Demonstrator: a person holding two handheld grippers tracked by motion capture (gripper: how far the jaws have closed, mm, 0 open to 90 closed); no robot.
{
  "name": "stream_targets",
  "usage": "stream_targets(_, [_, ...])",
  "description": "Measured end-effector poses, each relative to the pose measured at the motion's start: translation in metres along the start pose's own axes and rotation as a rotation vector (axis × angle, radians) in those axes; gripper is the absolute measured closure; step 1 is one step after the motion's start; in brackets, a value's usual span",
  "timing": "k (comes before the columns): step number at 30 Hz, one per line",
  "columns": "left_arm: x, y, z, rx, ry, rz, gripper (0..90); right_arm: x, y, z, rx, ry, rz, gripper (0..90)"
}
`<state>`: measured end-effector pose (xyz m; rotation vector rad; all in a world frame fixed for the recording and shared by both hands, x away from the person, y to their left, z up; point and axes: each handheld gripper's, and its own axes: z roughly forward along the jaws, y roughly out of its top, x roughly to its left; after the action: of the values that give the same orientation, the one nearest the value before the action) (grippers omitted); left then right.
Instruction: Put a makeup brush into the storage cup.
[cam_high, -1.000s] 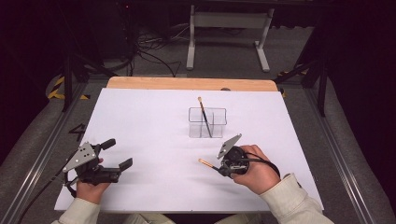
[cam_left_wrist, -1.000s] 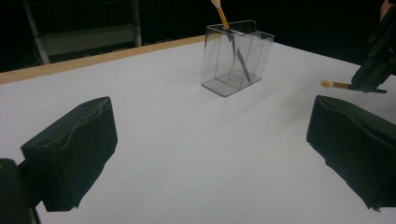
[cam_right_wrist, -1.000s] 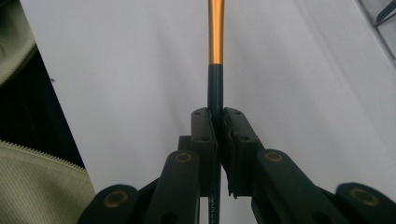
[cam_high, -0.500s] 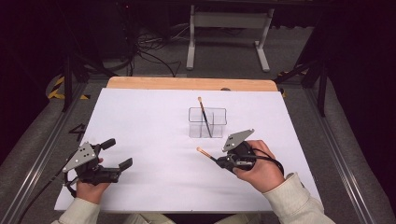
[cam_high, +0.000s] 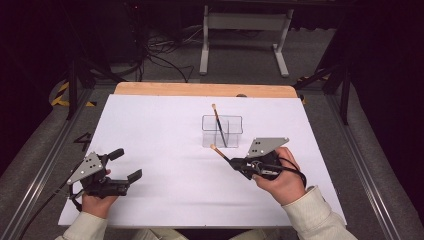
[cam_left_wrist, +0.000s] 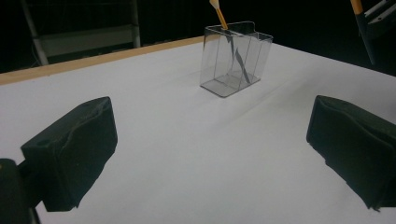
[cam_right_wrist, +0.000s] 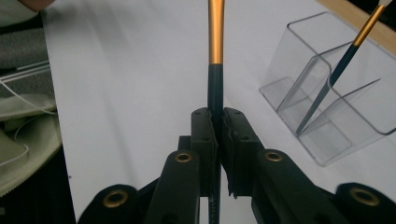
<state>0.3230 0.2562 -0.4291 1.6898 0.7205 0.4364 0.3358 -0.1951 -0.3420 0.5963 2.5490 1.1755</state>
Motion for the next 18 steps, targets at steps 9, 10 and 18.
stream_targets(9, [0.0, 0.0, 0.0, -0.001, 0.002, 0.005, 2.6, -0.004, -0.002, -0.008, -0.123, -0.025, -0.004, 84.2])
stream_targets(10, [0.0, 0.0, 0.0, 0.0, 0.0, 0.001, 2.6, -0.004, -0.003, -0.008, -0.135, -0.028, -0.001, 84.2])
stream_targets(18, [0.0, 0.0, 0.001, -0.001, -0.007, 0.001, 2.5, -0.009, -0.009, -0.011, -0.246, -0.03, 0.005, 84.2])
